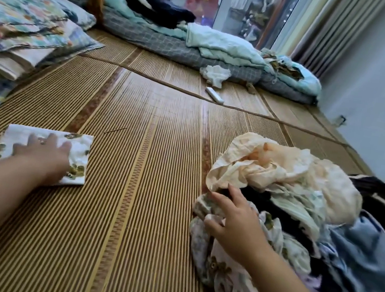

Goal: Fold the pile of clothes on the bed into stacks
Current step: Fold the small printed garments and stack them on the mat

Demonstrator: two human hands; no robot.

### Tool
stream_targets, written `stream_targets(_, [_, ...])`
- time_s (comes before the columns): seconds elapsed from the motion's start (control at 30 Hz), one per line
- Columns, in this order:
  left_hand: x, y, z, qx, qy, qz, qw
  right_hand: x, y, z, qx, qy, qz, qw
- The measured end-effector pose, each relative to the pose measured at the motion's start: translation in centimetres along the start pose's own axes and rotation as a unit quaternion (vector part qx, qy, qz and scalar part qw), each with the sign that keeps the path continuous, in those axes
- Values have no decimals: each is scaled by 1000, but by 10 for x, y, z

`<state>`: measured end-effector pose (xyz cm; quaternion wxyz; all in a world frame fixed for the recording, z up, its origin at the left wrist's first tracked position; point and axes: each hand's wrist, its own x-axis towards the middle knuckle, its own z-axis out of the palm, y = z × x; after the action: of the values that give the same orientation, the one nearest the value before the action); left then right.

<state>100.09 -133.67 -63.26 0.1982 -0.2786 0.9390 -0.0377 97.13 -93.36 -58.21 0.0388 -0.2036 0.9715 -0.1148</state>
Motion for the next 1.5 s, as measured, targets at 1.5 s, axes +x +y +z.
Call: stream_targets(1.5, [-266, 17, -136, -701, 179, 256, 642, -52, -96, -205, 381, 168, -3, 909])
